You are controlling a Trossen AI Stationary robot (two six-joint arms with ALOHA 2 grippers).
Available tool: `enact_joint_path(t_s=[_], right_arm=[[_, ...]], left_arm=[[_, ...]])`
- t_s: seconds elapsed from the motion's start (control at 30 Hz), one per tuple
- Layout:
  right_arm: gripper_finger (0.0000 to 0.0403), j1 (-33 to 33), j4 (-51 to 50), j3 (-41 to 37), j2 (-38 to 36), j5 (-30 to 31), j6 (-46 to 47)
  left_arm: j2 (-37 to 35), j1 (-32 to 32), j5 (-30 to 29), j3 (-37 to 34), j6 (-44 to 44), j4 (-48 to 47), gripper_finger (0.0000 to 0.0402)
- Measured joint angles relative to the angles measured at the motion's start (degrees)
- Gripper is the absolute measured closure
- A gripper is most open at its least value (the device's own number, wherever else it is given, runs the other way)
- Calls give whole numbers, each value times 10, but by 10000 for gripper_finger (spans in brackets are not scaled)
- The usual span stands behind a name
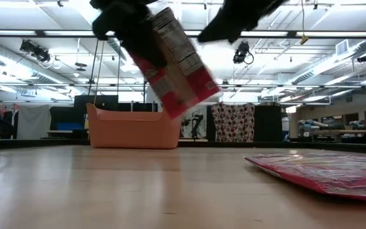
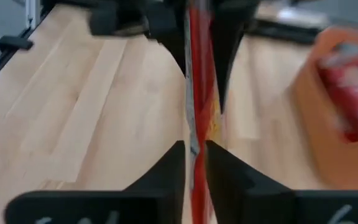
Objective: Sort popcorn bags into baskets
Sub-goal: Put the popcorn bag into the orange bin
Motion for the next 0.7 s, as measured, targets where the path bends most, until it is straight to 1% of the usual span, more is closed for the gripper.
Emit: enact_joint_path(t_s=[0.13,0.2,0.27,0.4,0.47,0.53,0.6,0.7], right_arm=[[305,8,-38,0,-69,74,-21],[293,8,-67,1,-100,100,-18],[283,8,-91,1,-124,108,-7],[270,10,-135,0,-146,107,30],[269,14,-151,0,-146,108,46],[269,21,-166,0,-142,108,59],[269,29,-166,0,-136,108,70],[270,45,-170,0,-128,125,89]], left_arm=[[-27,19,-32,0,22,-38,368],[-43,36,-48,0,32,-53,368],[-58,56,-62,0,51,-62,368],[-88,102,-57,0,133,-40,368],[-95,131,-30,0,180,-26,368],[-107,168,26,0,218,-21,368],[-112,213,83,0,245,6,368],[-116,280,141,0,277,25,368]])
